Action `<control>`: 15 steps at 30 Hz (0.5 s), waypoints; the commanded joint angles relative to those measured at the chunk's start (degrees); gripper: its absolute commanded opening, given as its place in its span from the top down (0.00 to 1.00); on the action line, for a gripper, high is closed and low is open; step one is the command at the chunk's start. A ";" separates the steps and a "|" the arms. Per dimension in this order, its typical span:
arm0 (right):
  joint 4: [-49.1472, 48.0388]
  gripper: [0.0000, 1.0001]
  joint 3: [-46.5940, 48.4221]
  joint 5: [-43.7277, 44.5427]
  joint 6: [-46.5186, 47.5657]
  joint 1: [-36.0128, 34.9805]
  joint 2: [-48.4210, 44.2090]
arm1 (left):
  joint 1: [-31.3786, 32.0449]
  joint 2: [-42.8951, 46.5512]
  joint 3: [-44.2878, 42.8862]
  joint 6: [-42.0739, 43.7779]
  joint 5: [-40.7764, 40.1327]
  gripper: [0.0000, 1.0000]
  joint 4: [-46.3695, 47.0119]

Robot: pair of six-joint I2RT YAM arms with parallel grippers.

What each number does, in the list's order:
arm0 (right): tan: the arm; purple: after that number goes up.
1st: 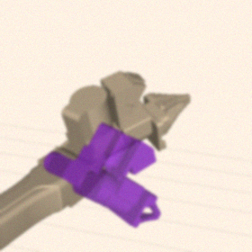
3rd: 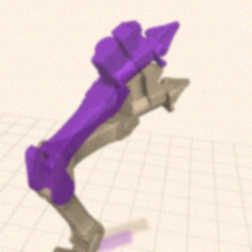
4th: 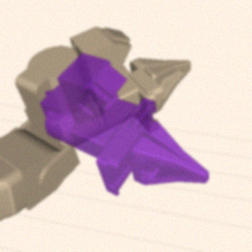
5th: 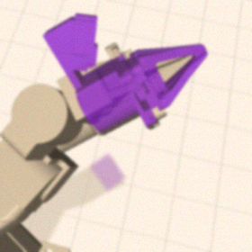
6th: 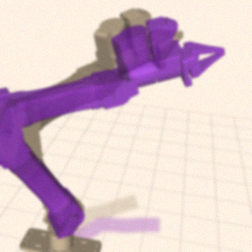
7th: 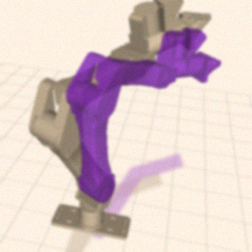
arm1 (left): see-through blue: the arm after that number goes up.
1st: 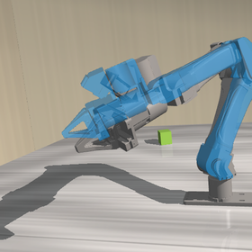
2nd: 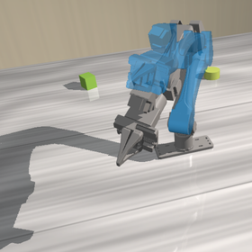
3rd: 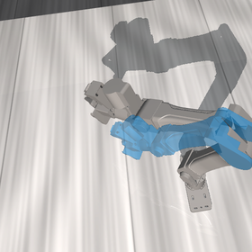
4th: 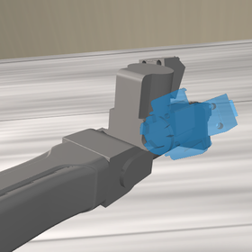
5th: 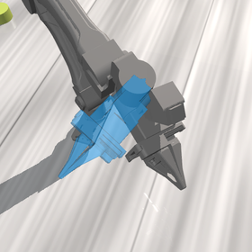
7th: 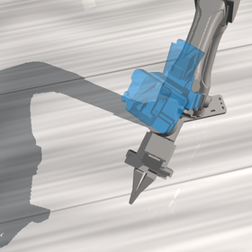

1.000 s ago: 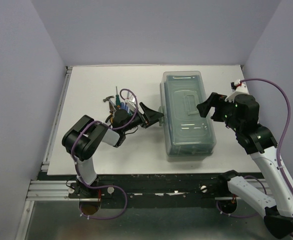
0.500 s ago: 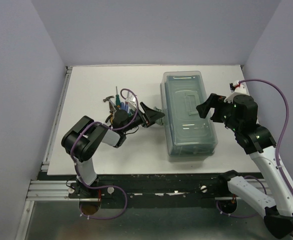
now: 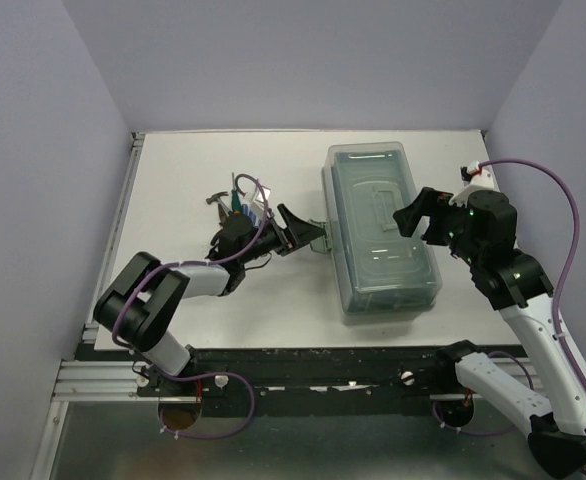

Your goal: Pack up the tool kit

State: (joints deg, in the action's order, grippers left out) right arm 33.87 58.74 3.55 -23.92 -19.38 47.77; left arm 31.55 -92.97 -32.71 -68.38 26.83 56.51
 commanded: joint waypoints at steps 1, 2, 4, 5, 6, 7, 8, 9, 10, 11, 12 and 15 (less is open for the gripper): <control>-0.12 0.00 -0.12 1.28 1.59 0.22 -0.39 | -0.70 9.45 -2.79 14.39 -6.78 0.01 -25.70; 0.32 0.00 0.23 1.54 2.03 0.22 -0.40 | -0.79 11.30 -3.32 16.42 -8.62 0.01 -28.97; 1.02 0.00 1.28 1.81 3.17 0.22 -0.31 | -1.49 14.29 -4.46 19.41 -10.91 0.01 -35.57; 1.37 0.01 1.90 1.46 4.14 0.22 -0.22 | -1.93 15.26 -5.08 20.73 -11.53 0.01 -38.29; 2.07 0.03 2.77 0.85 5.37 0.22 0.13 | -2.37 16.58 -5.78 21.70 -11.97 0.01 -40.75; 3.21 0.04 3.91 0.32 6.25 0.13 0.74 | -2.54 17.46 -6.83 23.36 -12.58 0.01 -43.39; 4.18 0.06 4.88 -0.21 7.39 0.04 1.36 | -2.46 18.34 -7.62 24.51 -13.11 0.01 -45.59; 5.23 0.06 5.94 -0.12 8.18 -0.31 2.23 | -2.55 19.05 -8.94 25.91 -13.38 0.01 -47.35; 6.55 0.06 6.56 0.83 8.97 -1.01 2.94 | -2.46 19.66 -9.82 26.71 -12.95 0.01 -48.59; 6.82 0.06 6.91 1.80 9.42 -1.97 3.64 | -2.46 20.02 -10.79 27.15 -12.33 0.01 -49.47; 7.26 0.06 7.00 2.94 9.68 -2.85 4.26 | -2.37 20.19 -11.58 27.42 -11.20 0.01 -50.09; 7.97 0.06 7.88 5.93 9.86 -6.98 6.10 | -1.50 20.72 -14.56 28.91 -10.83 0.01 -53.07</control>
State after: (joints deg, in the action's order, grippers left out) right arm 37.71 64.64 5.19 -16.82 -22.28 51.75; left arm 29.12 -73.84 -43.22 -44.66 16.45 12.19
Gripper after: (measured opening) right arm 0.942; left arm 0.992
